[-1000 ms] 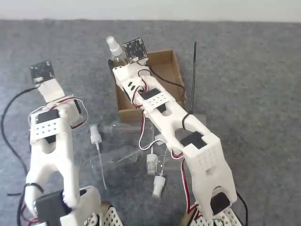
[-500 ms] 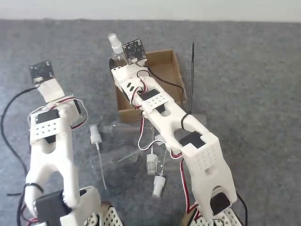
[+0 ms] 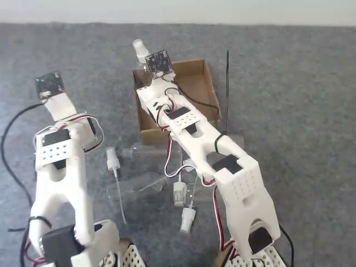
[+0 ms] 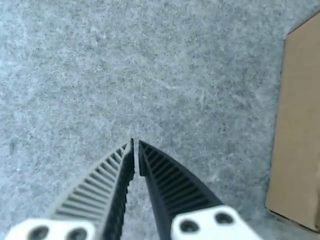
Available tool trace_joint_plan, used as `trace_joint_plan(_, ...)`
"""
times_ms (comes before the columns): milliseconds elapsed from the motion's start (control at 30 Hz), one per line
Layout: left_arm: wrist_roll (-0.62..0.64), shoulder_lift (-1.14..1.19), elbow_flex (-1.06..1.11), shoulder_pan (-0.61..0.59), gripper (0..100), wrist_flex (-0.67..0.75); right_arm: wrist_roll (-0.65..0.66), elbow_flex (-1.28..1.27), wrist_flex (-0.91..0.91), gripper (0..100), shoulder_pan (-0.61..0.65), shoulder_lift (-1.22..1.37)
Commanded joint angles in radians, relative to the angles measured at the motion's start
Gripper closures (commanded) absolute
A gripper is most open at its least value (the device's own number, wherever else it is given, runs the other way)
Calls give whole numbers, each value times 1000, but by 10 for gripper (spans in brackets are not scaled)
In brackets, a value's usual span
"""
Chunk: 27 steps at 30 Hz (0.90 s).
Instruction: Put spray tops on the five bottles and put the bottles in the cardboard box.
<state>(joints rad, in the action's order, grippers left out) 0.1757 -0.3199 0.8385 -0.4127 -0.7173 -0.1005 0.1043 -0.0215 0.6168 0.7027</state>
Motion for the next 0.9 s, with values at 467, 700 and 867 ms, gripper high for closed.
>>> trace_joint_plan(467, 6, -54, -1, -2, 989, 49, -6, -106, -130, 690, 2, -332)
trace_joint_plan(700, 6, -55, 2, -3, 989, 49, 0, -215, -145, 690, 18, -447)
trace_joint_plan(867, 6, -55, 2, -6, 989, 49, 0, -221, -335, 690, 21, -544)
